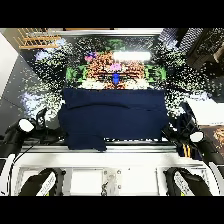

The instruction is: Fold the clothes and pants, and hang the long-sleeved shirts on hangers.

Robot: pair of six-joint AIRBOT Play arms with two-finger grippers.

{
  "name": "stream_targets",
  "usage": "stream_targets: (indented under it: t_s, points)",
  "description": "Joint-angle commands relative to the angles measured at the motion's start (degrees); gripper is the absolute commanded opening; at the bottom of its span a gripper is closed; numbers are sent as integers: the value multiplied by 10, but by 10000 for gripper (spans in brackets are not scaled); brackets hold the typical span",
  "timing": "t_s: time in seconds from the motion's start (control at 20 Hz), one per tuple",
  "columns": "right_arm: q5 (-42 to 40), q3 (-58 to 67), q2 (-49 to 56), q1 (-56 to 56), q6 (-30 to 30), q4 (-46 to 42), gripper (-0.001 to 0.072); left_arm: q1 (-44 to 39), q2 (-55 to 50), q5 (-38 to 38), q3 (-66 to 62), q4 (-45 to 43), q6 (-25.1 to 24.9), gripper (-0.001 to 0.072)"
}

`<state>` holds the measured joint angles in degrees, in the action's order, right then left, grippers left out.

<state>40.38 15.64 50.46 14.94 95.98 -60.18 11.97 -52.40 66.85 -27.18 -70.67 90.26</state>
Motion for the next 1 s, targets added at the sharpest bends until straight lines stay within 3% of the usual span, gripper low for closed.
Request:
stream_targets:
  t_s: [0.0, 0.3, 0.55, 0.6, 0.7, 0.75, 0.95]
  points:
    - [1, 1, 0, -1, -2, 1, 11, 10, -6, -16, 41, -11, 11, 467]
    - [1, 1, -2, -1, -2, 0, 11, 10, -114, -13, 40, 84, -31, 467]
    - [0, 1, -3, -1, -2, 0, 11, 10, -131, -15, 40, 93, -40, 464]
    - [1, 1, -3, -1, -2, 0, 11, 10, -115, -17, 40, 92, -40, 392]
    - [4, 4, -3, -1, -3, 0, 11, 10, -75, -24, 40, 91, -44, 67]
    - [14, 12, -3, -1, -3, -2, 11, 10, -50, -22, 40, 86, -46, 7]
    - [162, 95, -5, 0, -17, -94, 10, 10, 44, 59, 24, 55, -39, 7]
